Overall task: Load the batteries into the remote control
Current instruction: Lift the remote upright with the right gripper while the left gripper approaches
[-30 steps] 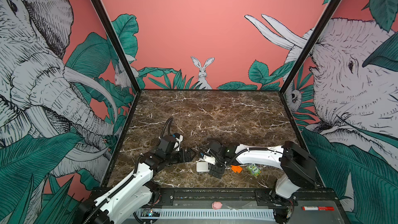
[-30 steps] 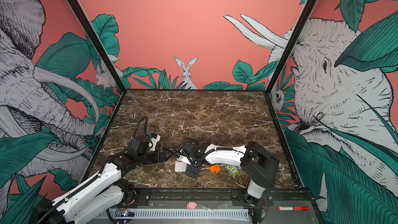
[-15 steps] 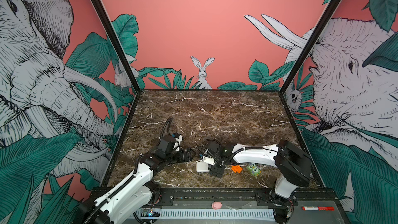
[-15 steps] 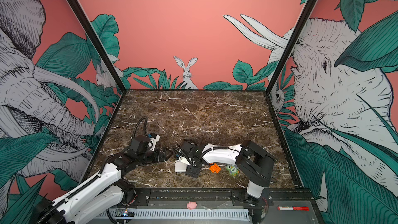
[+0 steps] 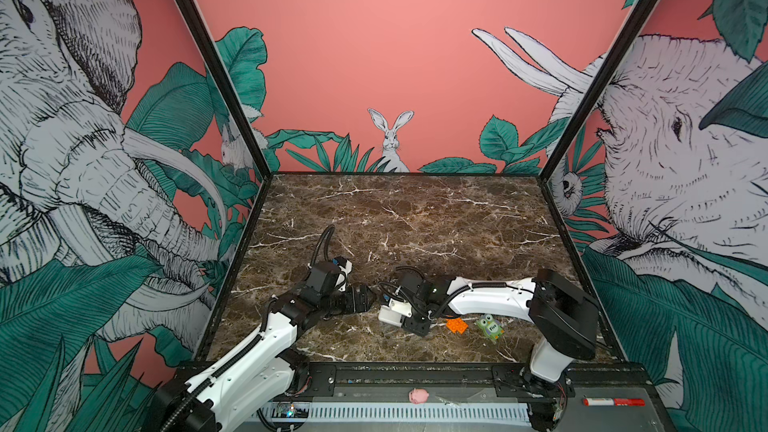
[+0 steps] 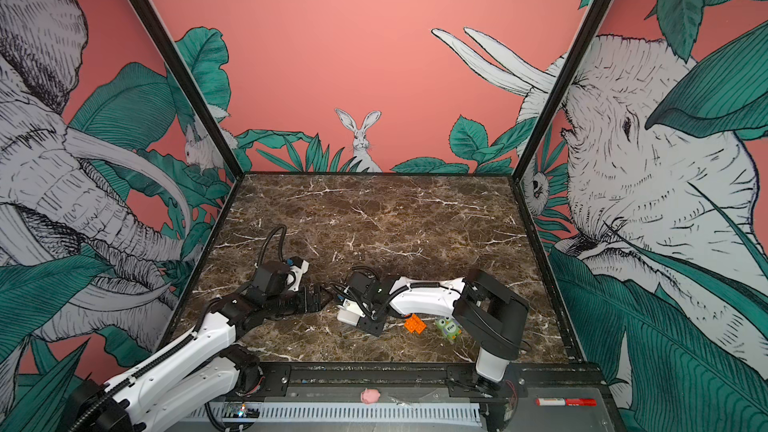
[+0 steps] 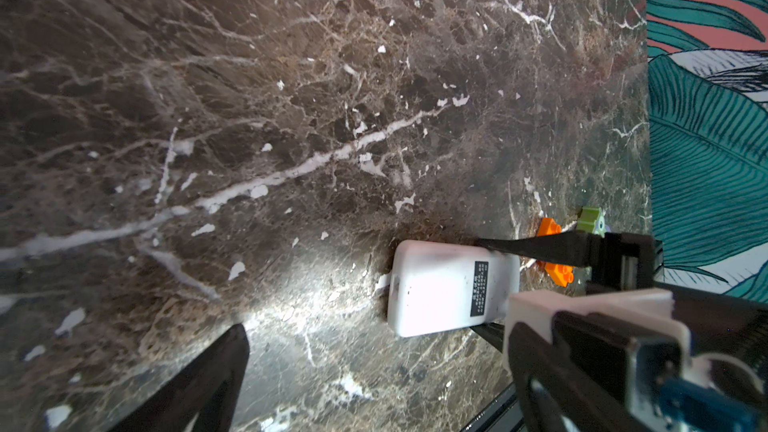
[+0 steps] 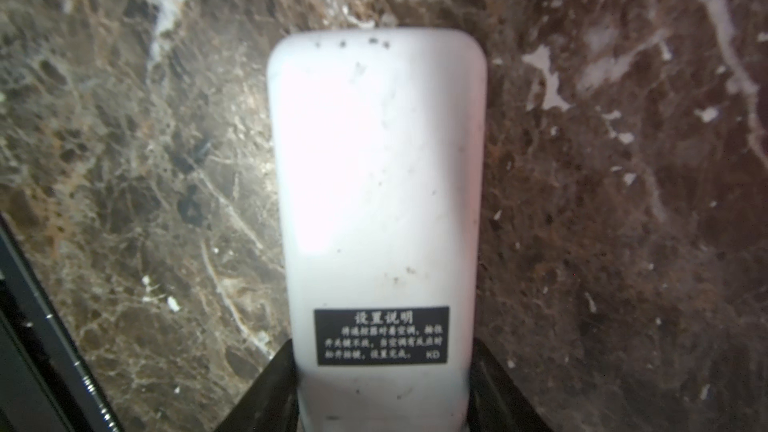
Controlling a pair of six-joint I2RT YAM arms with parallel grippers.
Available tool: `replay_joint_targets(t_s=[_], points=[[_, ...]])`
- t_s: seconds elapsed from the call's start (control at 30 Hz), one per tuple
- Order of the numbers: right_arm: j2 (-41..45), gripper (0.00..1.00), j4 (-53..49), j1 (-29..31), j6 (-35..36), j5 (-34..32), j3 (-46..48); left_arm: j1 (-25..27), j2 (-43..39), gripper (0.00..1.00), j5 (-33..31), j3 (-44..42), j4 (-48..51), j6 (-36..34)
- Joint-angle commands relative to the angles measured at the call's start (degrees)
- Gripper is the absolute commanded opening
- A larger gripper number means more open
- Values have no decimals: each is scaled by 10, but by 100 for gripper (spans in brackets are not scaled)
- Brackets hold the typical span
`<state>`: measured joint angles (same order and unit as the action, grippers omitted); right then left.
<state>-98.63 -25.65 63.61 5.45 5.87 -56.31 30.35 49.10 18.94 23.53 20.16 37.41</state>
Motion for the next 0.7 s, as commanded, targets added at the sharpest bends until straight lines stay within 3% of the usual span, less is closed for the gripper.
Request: replay_joint_targets(t_s=[0.0, 0.33, 0.47, 0.67], points=[[-9, 45, -15, -1, -19, 22, 16, -3, -3, 97, -11, 21, 0, -11], [38, 16, 22, -3, -95, 6, 57, -3, 9, 96, -12, 37, -6, -26], [91, 11, 65, -21, -145, 22, 91, -3, -2, 96, -13, 42, -13, -31], [159, 3, 147, -73, -213, 78, 145, -3, -9, 97, 38, 53, -67, -35]])
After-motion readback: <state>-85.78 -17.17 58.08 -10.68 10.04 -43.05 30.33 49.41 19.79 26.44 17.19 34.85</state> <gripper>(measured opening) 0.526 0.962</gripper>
